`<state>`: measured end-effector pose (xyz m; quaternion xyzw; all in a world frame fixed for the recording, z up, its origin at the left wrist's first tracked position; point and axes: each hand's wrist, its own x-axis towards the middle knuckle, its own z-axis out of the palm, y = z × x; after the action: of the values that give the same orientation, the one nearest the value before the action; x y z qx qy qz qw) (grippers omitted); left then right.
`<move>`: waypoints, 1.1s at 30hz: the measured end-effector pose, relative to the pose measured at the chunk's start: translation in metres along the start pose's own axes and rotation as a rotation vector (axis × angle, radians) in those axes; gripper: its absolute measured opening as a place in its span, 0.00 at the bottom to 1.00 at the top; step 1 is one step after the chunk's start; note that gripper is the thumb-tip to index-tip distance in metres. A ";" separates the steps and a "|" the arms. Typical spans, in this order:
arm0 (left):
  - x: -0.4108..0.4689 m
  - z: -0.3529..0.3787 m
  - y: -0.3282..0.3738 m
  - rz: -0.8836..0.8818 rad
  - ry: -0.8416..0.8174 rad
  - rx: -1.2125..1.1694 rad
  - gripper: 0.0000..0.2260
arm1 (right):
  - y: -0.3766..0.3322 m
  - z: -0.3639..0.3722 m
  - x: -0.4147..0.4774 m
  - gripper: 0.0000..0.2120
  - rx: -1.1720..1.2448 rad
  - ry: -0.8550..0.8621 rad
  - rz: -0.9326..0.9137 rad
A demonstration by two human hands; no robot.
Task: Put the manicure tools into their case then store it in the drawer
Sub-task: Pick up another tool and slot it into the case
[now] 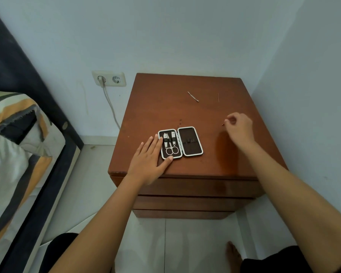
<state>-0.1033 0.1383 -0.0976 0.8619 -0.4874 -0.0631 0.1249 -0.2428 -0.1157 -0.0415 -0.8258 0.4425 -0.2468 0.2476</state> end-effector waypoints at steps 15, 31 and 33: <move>0.002 0.003 0.000 0.002 0.053 0.006 0.37 | 0.003 0.027 0.032 0.07 -0.113 0.010 0.088; 0.001 0.000 0.003 -0.009 0.016 -0.003 0.38 | -0.065 0.062 -0.008 0.04 0.500 -0.170 0.080; 0.001 0.000 0.002 -0.008 0.015 -0.007 0.37 | -0.065 0.066 -0.011 0.07 0.502 -0.188 0.052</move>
<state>-0.1040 0.1363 -0.0967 0.8637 -0.4829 -0.0589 0.1315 -0.1676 -0.0621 -0.0530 -0.7462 0.3638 -0.2643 0.4909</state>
